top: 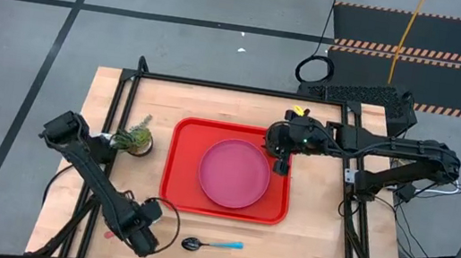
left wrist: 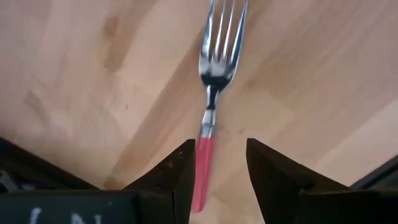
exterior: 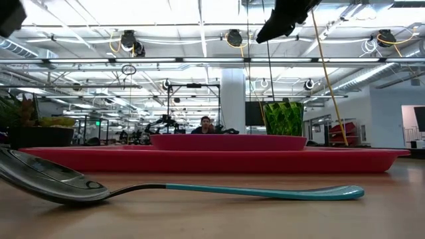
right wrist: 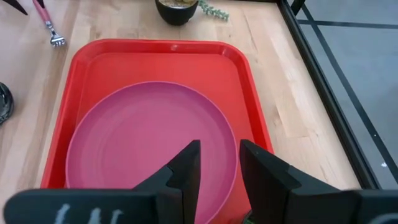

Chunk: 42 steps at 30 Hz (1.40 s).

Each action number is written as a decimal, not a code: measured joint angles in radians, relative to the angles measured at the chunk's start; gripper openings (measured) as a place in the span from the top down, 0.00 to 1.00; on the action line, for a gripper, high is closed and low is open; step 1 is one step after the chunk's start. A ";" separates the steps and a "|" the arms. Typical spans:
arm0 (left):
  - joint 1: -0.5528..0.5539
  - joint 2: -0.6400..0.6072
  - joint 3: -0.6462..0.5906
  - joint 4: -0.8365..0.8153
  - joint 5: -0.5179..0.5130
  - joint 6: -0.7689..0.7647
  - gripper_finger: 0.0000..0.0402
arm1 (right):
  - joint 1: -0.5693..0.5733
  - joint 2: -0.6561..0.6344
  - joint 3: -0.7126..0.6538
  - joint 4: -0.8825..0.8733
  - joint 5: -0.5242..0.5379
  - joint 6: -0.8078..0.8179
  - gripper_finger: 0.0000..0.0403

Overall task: Pick and place plate/cup/fork/spoon on tray
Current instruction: Put the pink fork on the red tray to the left of the pink plate

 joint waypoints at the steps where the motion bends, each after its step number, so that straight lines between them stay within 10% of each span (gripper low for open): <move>1: -0.002 0.009 0.000 -0.002 0.010 0.003 0.64 | 0.000 0.000 0.000 0.000 0.000 0.000 0.74; 42: -0.068 -0.161 -0.291 0.301 -0.076 -0.027 0.64 | 0.000 0.000 -0.006 -0.014 0.000 0.006 0.74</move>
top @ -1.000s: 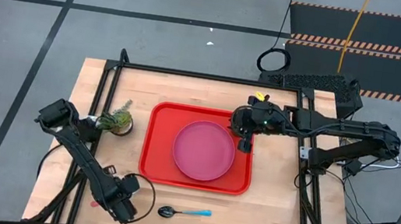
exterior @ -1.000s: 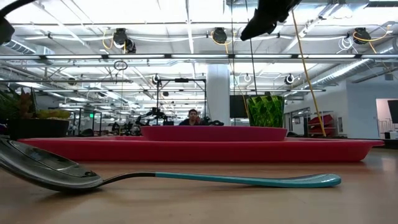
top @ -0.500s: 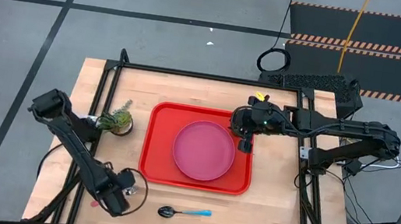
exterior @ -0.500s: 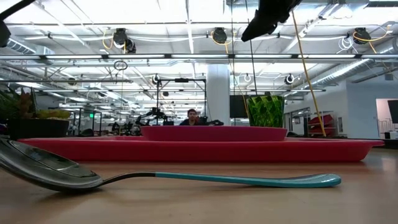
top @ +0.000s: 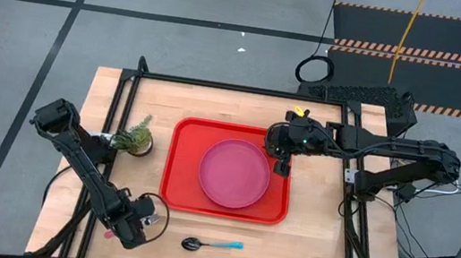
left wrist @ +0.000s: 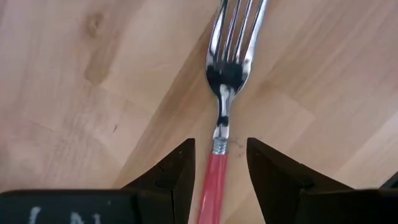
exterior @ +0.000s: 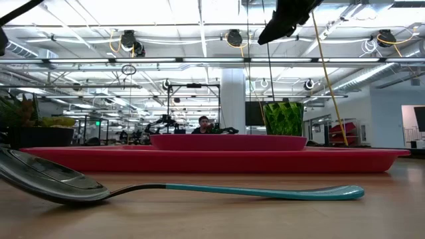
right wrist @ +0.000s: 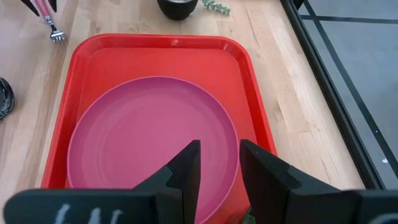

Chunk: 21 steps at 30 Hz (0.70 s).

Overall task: Pick and place plate/cup/fork/spoon on tray
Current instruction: Put the pink fork on the red tray to the left of the pink plate

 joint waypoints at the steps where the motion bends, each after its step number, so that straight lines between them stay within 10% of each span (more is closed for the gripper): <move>1: -0.005 0.000 -0.006 0.008 0.000 0.000 0.64 | 0.000 0.000 -0.004 -0.001 0.000 -0.001 0.74; 21: -0.032 0.000 -0.087 0.104 0.027 0.006 0.64 | 0.000 0.000 -0.013 0.008 0.000 -0.005 0.74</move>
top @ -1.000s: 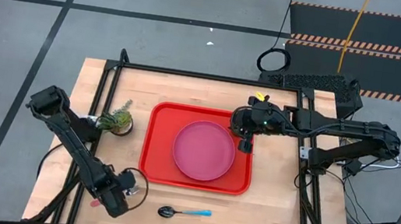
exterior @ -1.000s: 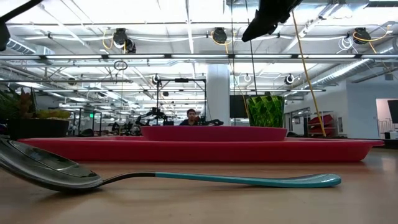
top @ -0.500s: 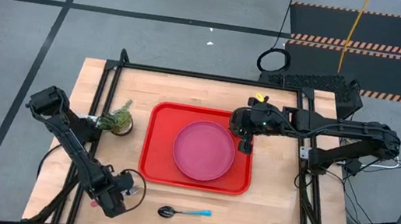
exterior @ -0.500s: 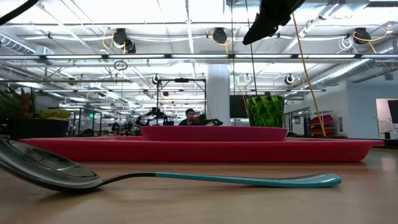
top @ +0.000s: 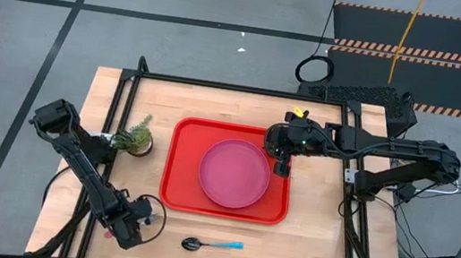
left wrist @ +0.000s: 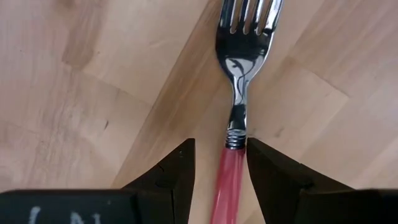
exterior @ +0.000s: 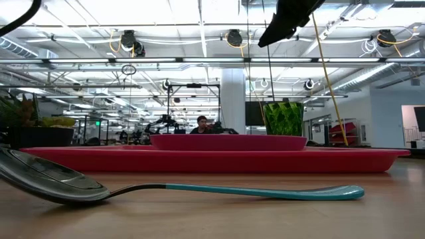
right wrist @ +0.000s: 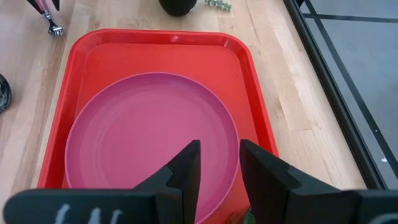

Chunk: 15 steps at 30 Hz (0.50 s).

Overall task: Pick and place plate/cup/fork/spoon on tray
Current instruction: Put the pink fork on the red tray to the left of the pink plate

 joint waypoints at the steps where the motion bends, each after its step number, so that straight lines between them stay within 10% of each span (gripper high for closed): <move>1: 0.000 0.000 0.000 0.000 0.000 0.000 0.64 | 0.000 0.000 0.000 0.000 0.000 0.000 0.74; 15: -0.006 0.007 -0.001 0.009 -0.052 0.019 0.64 | 0.000 0.000 0.000 -0.001 0.000 0.003 0.74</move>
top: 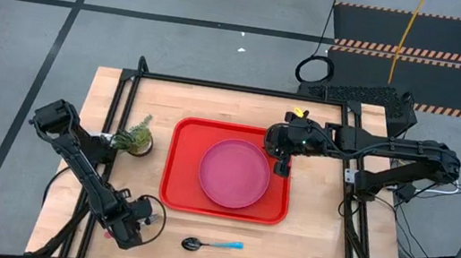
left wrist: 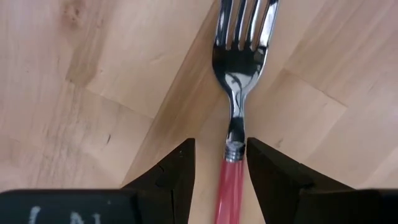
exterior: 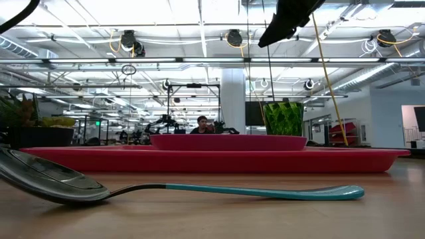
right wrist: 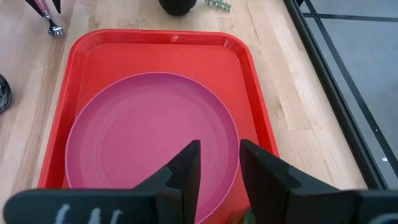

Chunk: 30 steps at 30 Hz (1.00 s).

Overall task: Pick and place plate/cup/fork/spoon on tray
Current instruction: Put the pink fork on the red tray to the left of the pink plate

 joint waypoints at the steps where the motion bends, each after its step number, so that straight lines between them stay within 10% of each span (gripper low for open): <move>1: 0.000 0.006 0.000 0.003 -0.003 0.000 0.64 | 0.000 0.000 0.000 0.000 0.000 0.000 0.74; 15: 0.019 0.059 0.005 -0.011 0.003 -0.036 0.65 | 0.000 0.000 0.000 0.001 0.000 -0.004 0.74; 23: 0.048 0.060 0.002 -0.002 0.023 -0.102 0.91 | 0.000 0.000 0.000 0.000 0.000 -0.004 0.74; 30: 0.082 0.054 0.001 0.001 0.085 -0.087 0.92 | 0.000 0.000 0.000 0.000 0.000 -0.003 0.74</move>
